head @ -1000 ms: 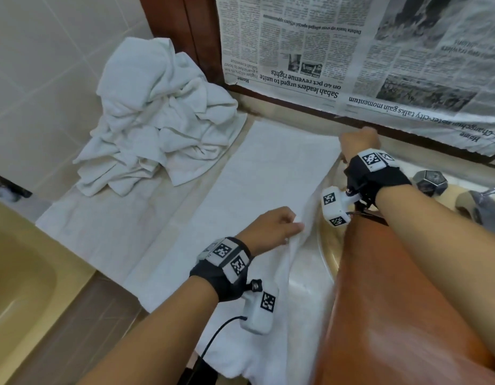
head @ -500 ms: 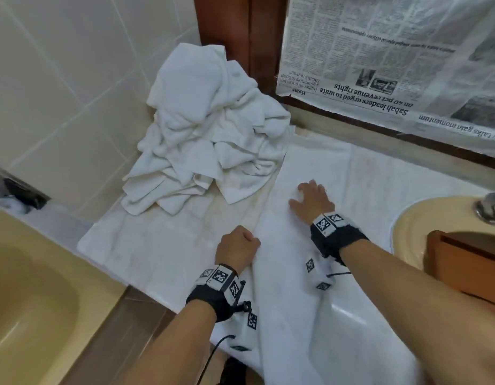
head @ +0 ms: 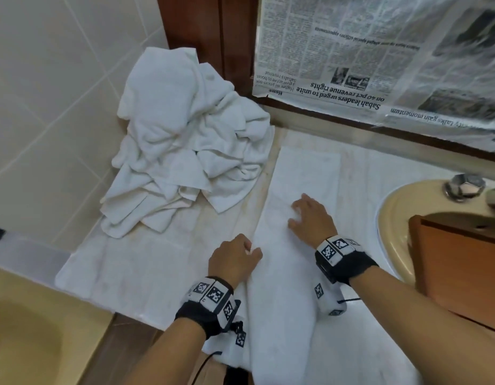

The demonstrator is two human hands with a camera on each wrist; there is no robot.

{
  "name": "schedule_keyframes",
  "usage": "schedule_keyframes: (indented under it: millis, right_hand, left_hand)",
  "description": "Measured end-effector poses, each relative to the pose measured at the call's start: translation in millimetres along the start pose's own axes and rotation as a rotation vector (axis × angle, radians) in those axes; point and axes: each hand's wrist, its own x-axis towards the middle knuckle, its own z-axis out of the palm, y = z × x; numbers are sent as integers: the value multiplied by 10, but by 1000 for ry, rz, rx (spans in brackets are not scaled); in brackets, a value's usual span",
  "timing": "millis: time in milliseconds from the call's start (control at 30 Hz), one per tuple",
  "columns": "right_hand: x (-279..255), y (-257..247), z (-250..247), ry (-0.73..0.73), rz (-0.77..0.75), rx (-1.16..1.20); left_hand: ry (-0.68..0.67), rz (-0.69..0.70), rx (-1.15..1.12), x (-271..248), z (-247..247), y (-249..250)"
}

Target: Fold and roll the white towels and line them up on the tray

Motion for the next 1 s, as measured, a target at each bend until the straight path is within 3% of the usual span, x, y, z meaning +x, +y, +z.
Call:
schedule_keyframes:
  millis: [100, 233, 367, 667, 800, 1000]
  right_hand:
    - [193, 82, -252, 59, 25, 136]
    - [551, 208, -627, 152, 44, 160]
    - [959, 324, -821, 187, 11, 155]
    - [1469, 496, -878, 150, -8, -48]
    - [1578, 571, -905, 169, 55, -133]
    - [1687, 672, -980, 58, 150, -53]
  left_hand:
    - [-7, 66, 53, 106, -76, 134]
    - [-54, 34, -137, 284, -214, 356]
    - [-55, 76, -161, 490, -277, 644]
    - [70, -5, -128, 831, -64, 825]
    - [137, -26, -97, 916, -21, 823]
    - [167, -24, -28, 974, -15, 807]
